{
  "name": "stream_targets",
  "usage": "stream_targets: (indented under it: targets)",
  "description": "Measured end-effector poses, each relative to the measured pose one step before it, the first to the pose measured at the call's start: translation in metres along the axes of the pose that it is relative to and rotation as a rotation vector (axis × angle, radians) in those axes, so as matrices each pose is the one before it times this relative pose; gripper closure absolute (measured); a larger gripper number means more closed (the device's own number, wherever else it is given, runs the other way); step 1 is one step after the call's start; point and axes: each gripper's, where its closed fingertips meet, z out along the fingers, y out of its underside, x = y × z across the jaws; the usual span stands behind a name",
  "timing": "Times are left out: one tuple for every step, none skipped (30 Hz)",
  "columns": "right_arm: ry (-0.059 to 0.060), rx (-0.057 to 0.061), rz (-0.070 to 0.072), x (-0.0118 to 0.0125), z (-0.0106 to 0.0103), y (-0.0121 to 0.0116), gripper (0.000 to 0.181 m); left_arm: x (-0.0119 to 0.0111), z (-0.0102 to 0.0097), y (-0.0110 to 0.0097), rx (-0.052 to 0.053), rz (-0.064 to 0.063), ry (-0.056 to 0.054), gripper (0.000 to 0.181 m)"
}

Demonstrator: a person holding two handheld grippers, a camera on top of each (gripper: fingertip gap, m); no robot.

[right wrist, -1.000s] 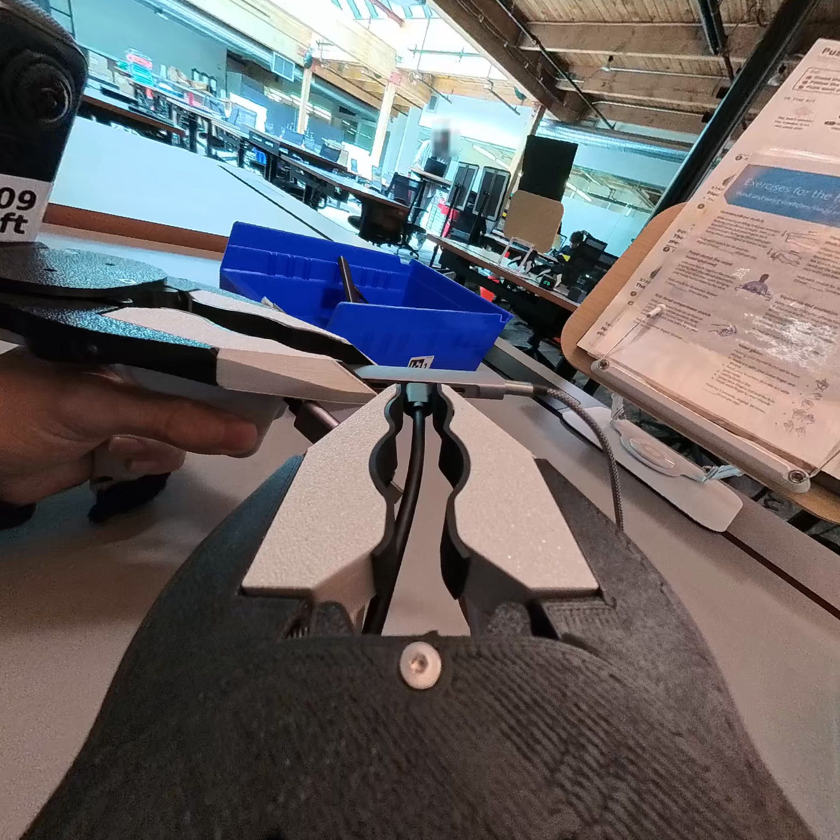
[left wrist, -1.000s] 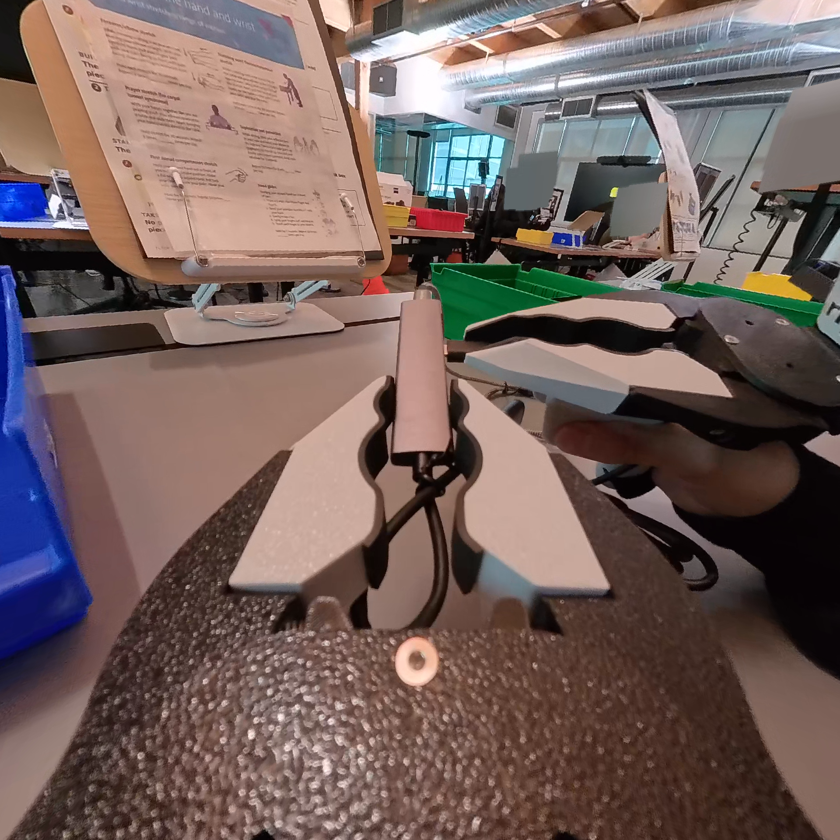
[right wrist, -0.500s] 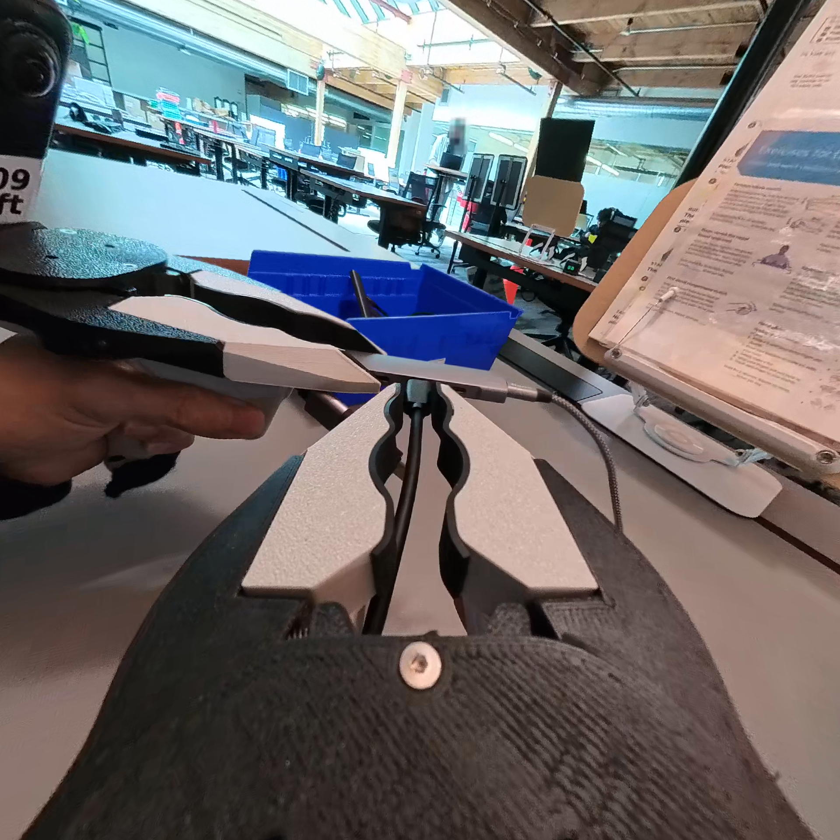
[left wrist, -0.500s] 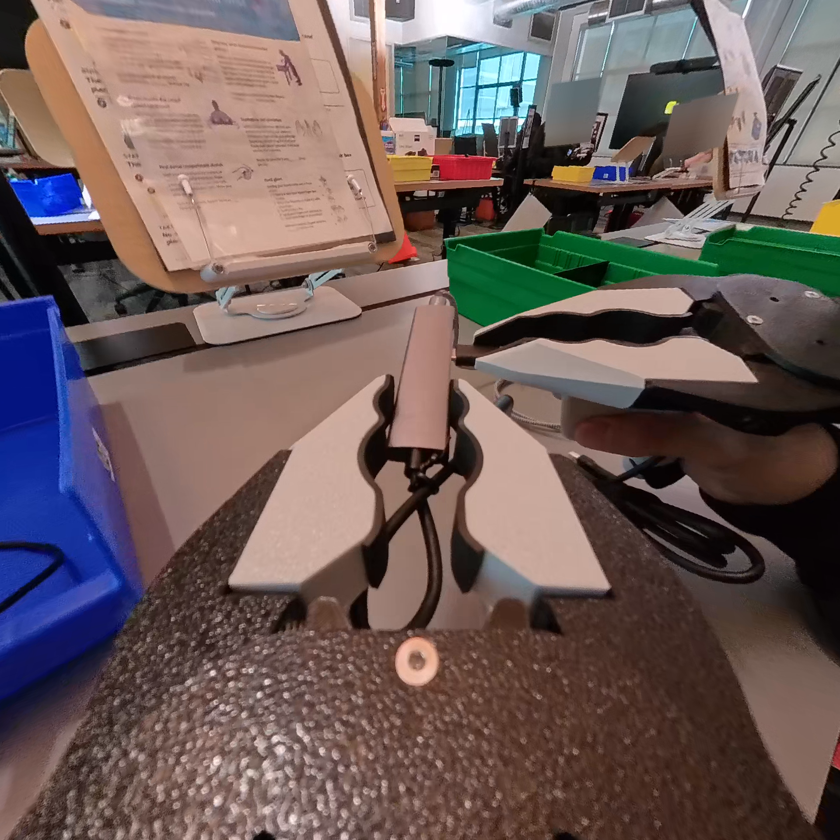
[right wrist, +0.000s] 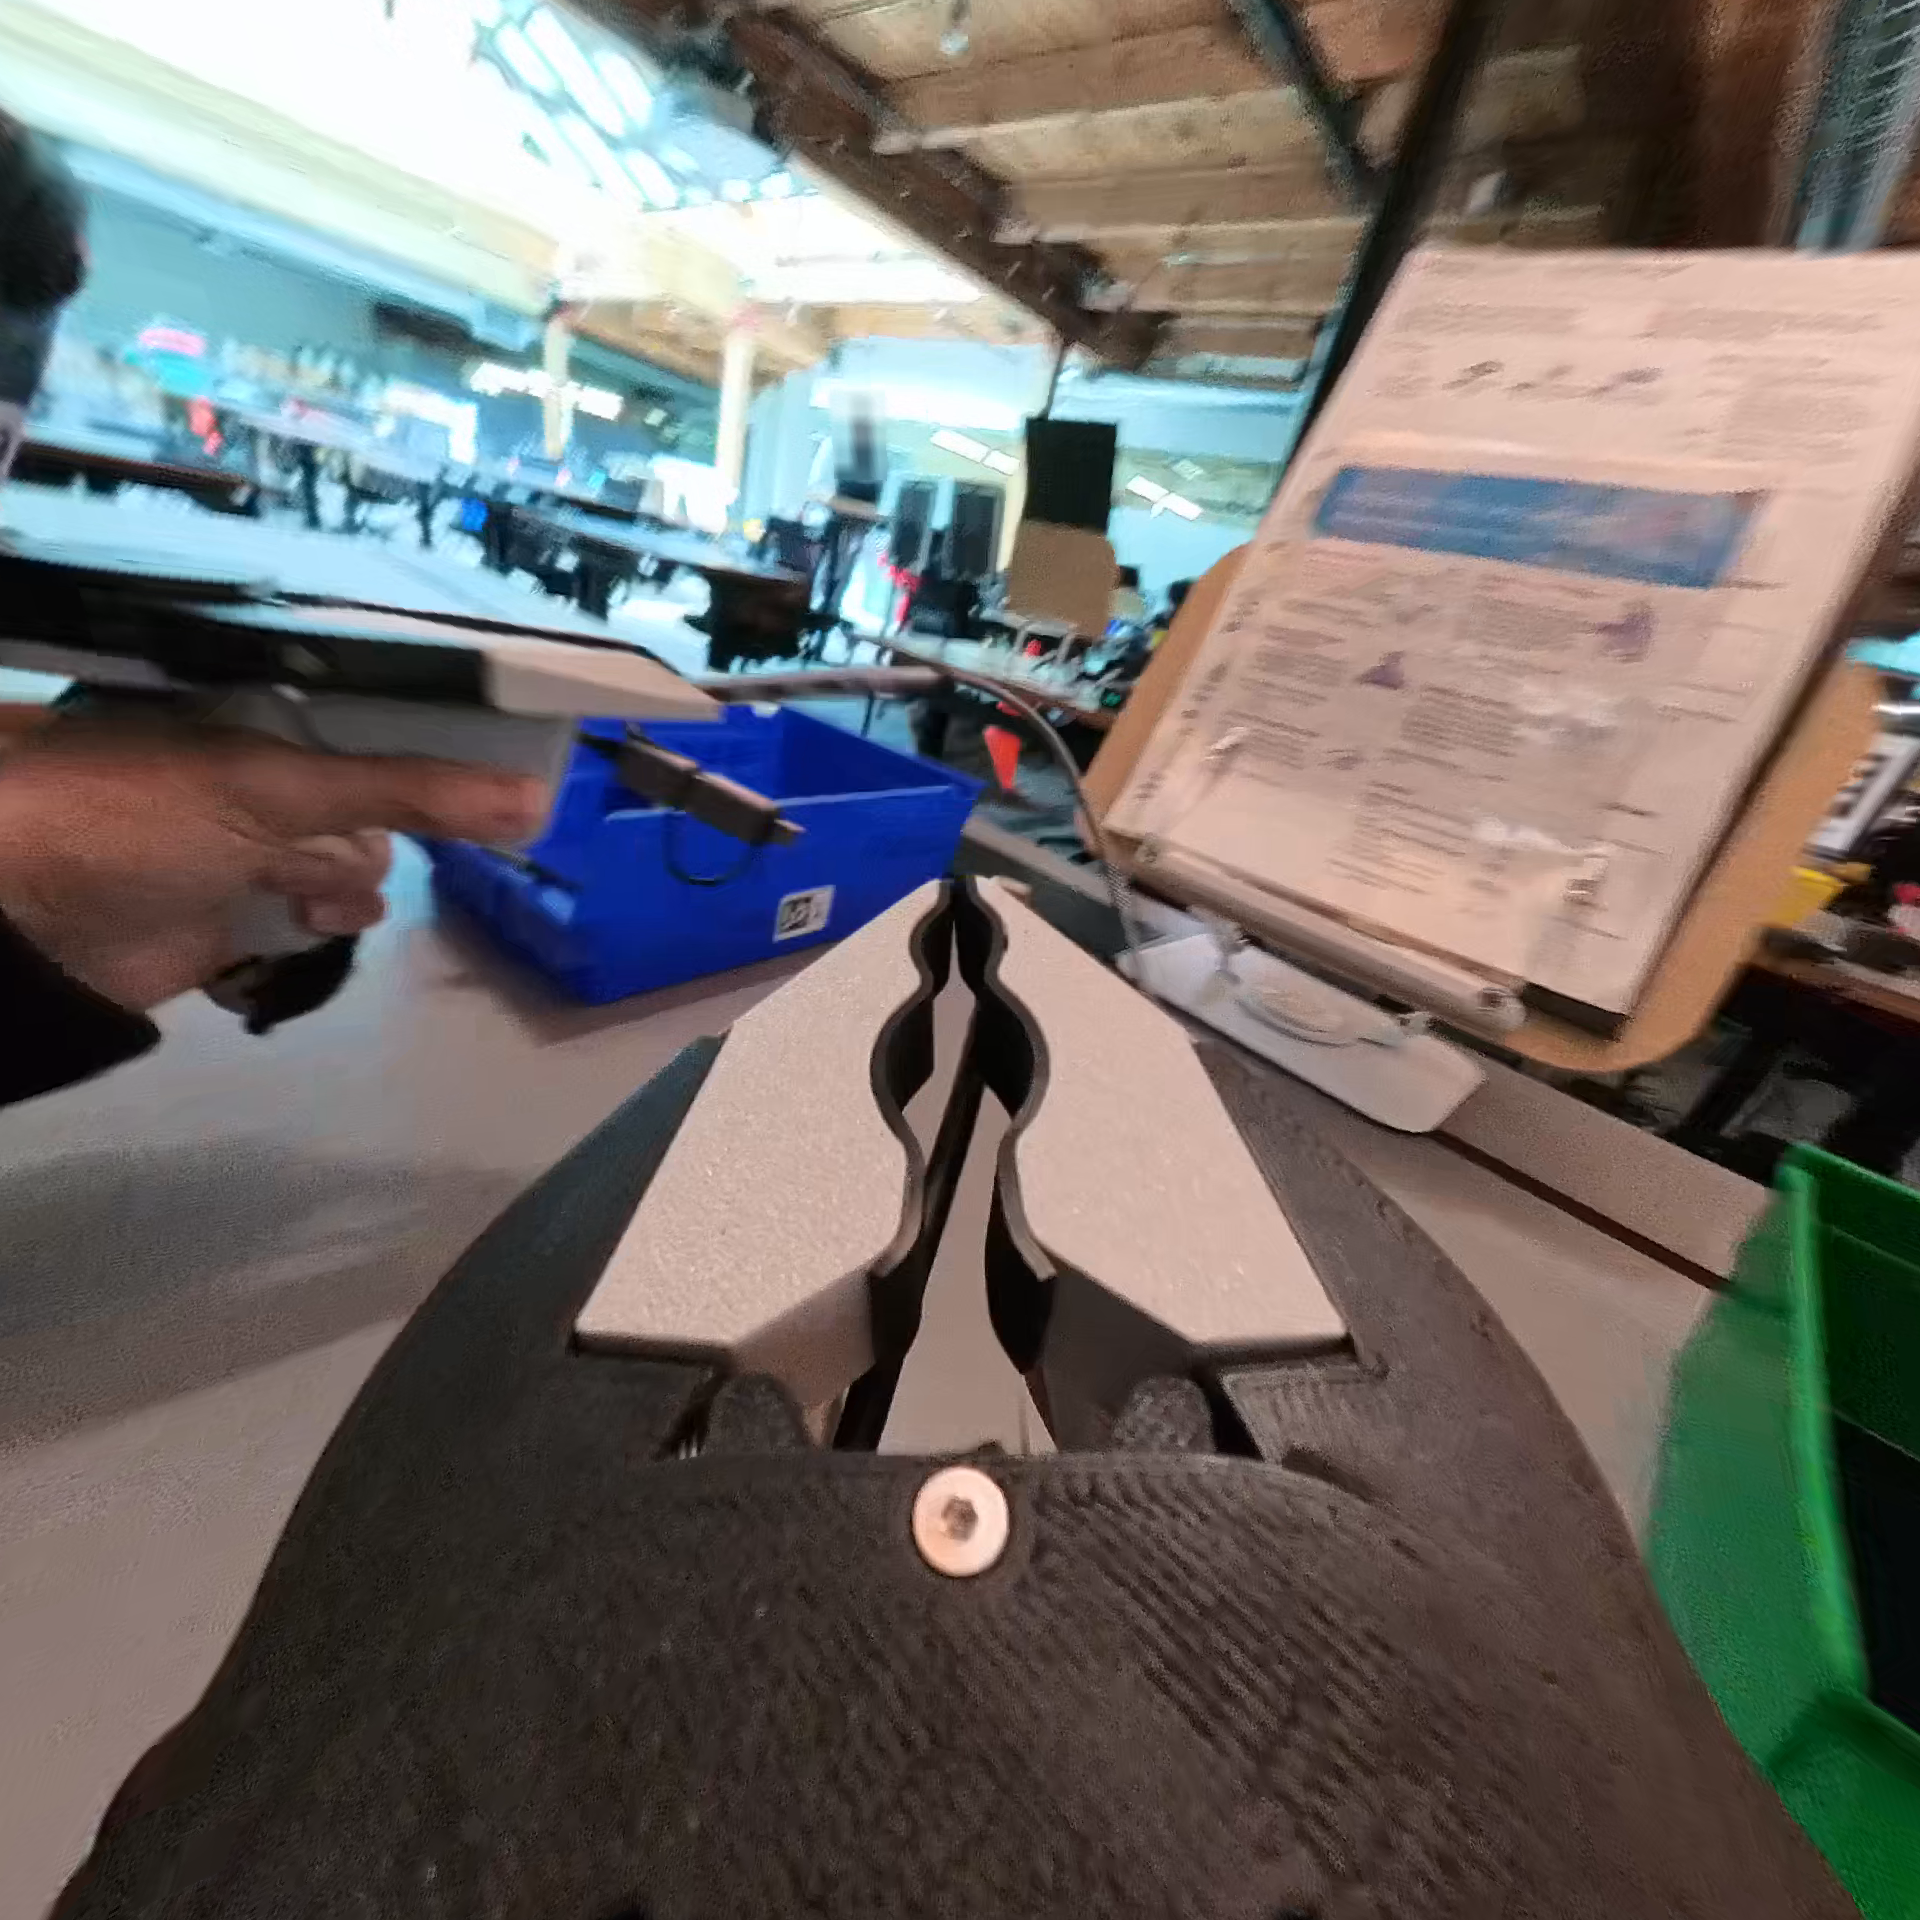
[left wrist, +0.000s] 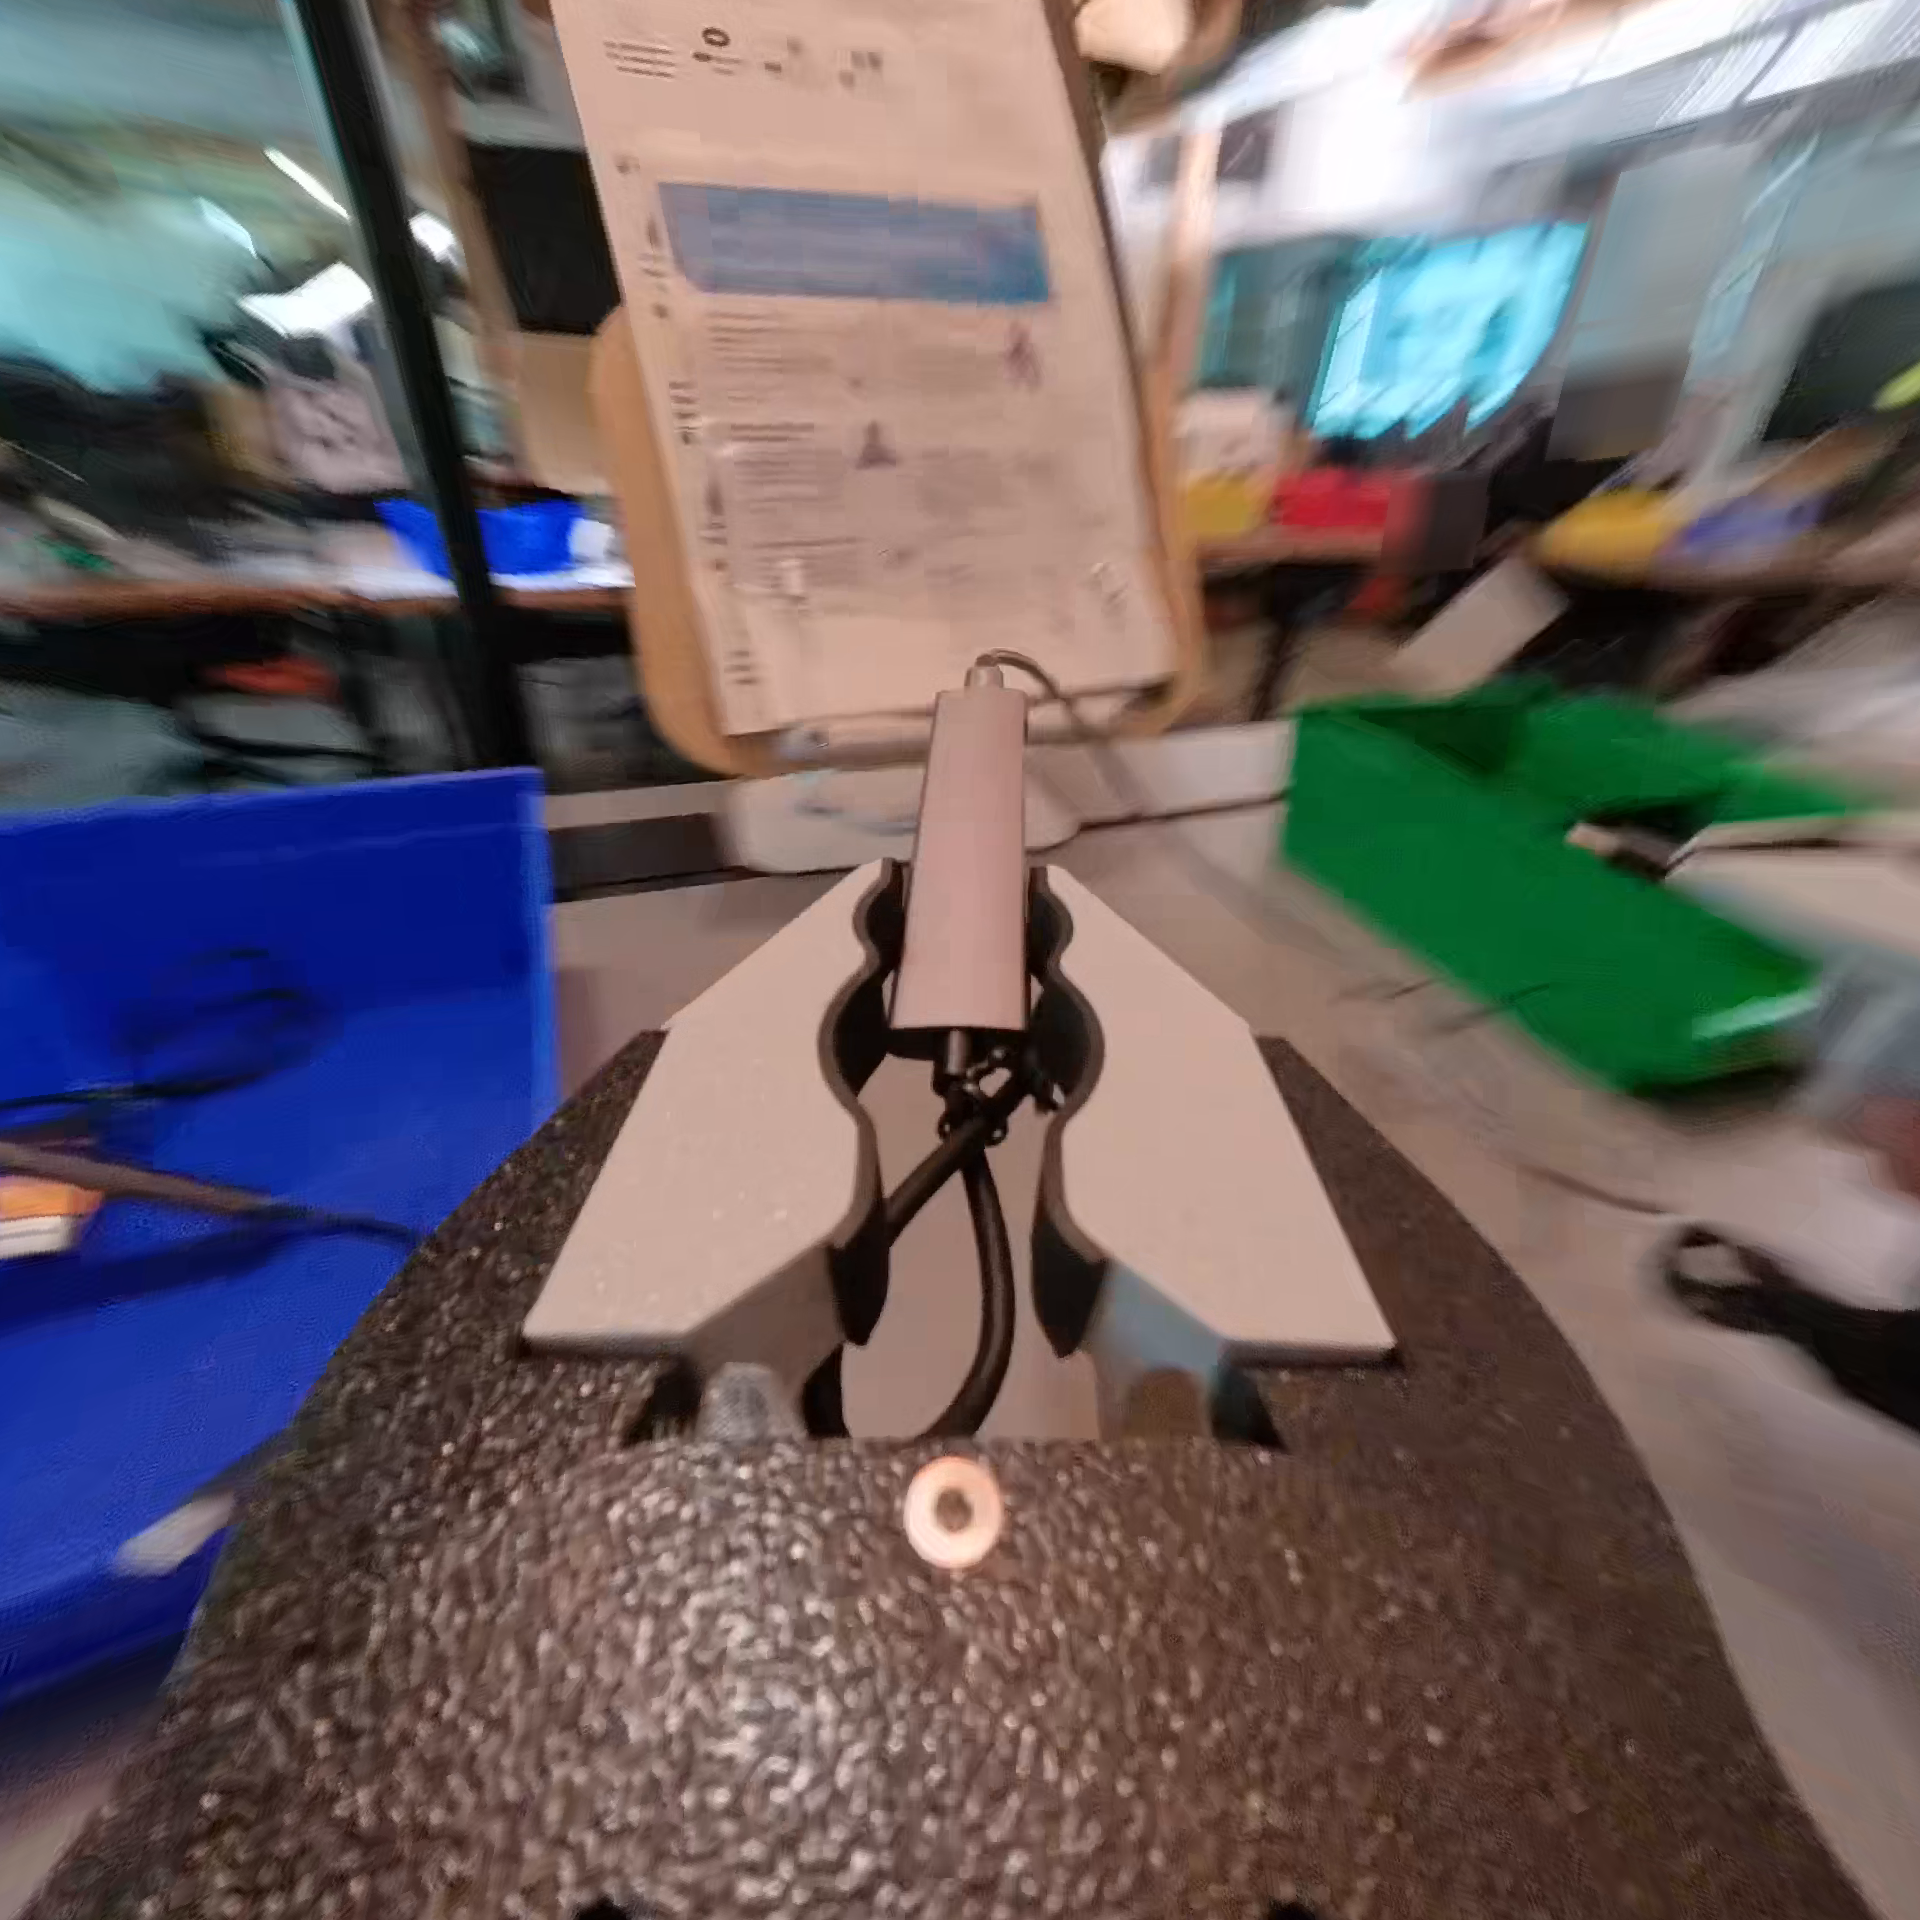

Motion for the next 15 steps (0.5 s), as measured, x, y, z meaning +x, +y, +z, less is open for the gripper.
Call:
stream_targets:
  targets:
    - [-0.0006,0.0023,0.0248,0.00954,-0.00605,-0.00224,0.181,-0.00011,-0.00442,-0.01613,0.0515,-0.1059,0.0948,0.159]
    - [-0.0145,-0.0311,0.0215,0.00809,-0.00246,0.00183,0.181,0.00585,-0.00304,-0.01595,0.0431,-0.0016,0.0477,0.159]
    - [0.0027,0.0122,0.0004,0.00821,-0.00234,-0.0039,0.181,0.00674,0.00091,-0.00971,0.0101,0.0766,0.0076,0.159]
    - [-0.0173,0.0449,0.0103,0.00291,-0.00274,-0.00931,0.181,0.00496,0.00402,-0.0047,-0.0108,0.0773,-0.0075,0.159]
    - [-0.0378,0.0295,0.0369,-0.00126,-0.00212,-0.00946,0.181,0.00299,0.00582,-0.00295,-0.0056,0.0379,-0.0081,0.159]
    - [-0.034,0.0214,0.0305,-0.00237,-0.00182,-0.00983,0.181,0.00211,0.0065,-0.00137,-0.0015,0.0008,0.0008,0.159]
    - [-0.0126,0.0227,0.0083,-0.00081,-0.00234,-0.01046,0.181,0.00238,0.00688,-0.00104,0.0059,-0.0214,0.0135,0.159]
    - [-0.0137,0.022,-0.0068,-0.00099,-0.00235,-0.01087,0.181,0.00146,0.00679,-0.00127,0.0125,-0.0259,0.0103,0.159]
    - [-0.0276,0.0102,-0.0035,-0.00123,-0.00212,-0.0105,0.181,-0.00014,0.00618,-0.00075,0.0141,-0.0162,-0.0033,0.159]
    - [-0.0135,0.0077,-0.0023,0.0028,-0.00301,-0.01143,0.181,-0.00057,0.00544,0.00032,0.0095,-0.0109,-0.0107,0.159]
    - [-0.0041,0.012,-0.0152,0.00582,-0.00447,-0.01313,0.181,0.00002,0.00437,0.0007,0.0083,-0.0119,-0.0103,0.159]
    - [-0.0039,0.0046,-0.0307,0.0081,-0.00531,-0.01278,0.181,0.00053,0.00311,0.00086,0.0136,-0.0145,-0.0097,0.159]
    - [-0.0093,-0.012,-0.0397,0.00972,-0.00569,-0.01015,0.181,0.00135,0.00189,0.00133,0.0162,-0.0144,-0.004,0.159]
    - [-0.0117,-0.0236,-0.0401,0.01153,-0.0059,-0.00681,0.181,0.00237,0.00114,0.00256,0.0135,-0.0109,0.0048,0.159]
    - [-0.013,-0.0201,-0.0411,0.01231,-0.00637,-0.00468,0.181,0.0019,0.0006,0.00324,0.0138,-0.0074,0.0041,0.159]
